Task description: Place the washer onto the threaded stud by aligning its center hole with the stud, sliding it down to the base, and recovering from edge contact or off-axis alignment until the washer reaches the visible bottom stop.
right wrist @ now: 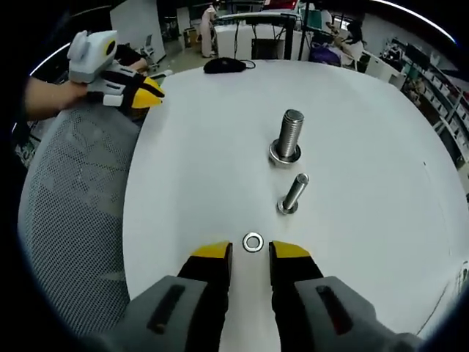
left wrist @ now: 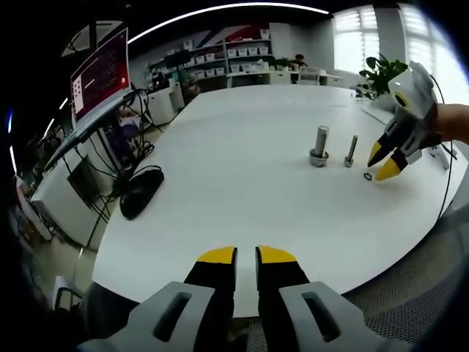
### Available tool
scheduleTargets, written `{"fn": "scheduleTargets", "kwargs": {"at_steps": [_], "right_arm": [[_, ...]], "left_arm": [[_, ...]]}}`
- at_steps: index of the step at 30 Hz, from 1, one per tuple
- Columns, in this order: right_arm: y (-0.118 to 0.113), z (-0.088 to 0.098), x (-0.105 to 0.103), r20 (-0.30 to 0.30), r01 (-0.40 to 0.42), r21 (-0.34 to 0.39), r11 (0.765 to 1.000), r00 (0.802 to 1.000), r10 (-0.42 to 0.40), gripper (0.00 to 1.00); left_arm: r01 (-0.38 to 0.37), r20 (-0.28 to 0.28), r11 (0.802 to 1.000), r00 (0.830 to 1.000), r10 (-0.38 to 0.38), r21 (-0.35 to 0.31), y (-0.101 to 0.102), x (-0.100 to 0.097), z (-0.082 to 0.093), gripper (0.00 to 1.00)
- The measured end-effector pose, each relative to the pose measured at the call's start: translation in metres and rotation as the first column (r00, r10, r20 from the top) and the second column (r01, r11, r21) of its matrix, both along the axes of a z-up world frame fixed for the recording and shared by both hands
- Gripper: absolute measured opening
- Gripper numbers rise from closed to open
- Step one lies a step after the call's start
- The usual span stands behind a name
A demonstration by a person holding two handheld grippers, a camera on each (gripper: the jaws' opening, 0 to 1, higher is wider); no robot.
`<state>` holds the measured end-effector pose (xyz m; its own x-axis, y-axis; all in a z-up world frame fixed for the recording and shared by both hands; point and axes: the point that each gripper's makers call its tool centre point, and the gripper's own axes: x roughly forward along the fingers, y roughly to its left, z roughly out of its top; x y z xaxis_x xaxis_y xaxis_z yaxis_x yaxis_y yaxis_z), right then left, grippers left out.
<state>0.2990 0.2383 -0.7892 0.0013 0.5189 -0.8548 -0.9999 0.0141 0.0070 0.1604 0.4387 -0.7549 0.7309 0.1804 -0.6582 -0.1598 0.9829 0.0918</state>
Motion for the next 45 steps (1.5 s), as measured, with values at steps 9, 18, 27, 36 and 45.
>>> {"fn": "scheduleTargets", "kwargs": {"at_steps": [9,18,27,36,45], "right_arm": [[0.0018,-0.0075,0.0029,0.012,-0.016,-0.036,0.999,1.000,0.016,0.22],[0.0041,-0.0081,-0.0022,0.036,-0.053,-0.083,0.995,0.998,0.056,0.17],[0.0040,-0.0083,-0.0012,0.043,-0.065,-0.130,0.989,0.997,0.071,0.16],[0.0033,-0.0083,-0.0002,0.024,-0.039,-0.097,0.994,0.999,0.042,0.15],[0.0061,-0.0080,0.0005,0.009,-0.064,-0.096,0.993,0.998,0.065,0.17]], "left_arm": [[0.001,-0.006,1.000,1.000,-0.001,0.006,0.0009,-0.0006,-0.0007,0.08],[0.000,-0.005,1.000,1.000,0.000,0.006,0.0011,-0.0005,-0.0006,0.08],[-0.001,-0.006,1.000,1.000,0.001,0.006,0.0012,-0.0007,-0.0005,0.08],[-0.002,-0.006,1.000,1.000,0.003,0.006,0.0012,-0.0009,-0.0005,0.08],[-0.003,-0.003,1.000,1.000,0.003,0.005,0.0012,-0.0006,-0.0003,0.08]]}}
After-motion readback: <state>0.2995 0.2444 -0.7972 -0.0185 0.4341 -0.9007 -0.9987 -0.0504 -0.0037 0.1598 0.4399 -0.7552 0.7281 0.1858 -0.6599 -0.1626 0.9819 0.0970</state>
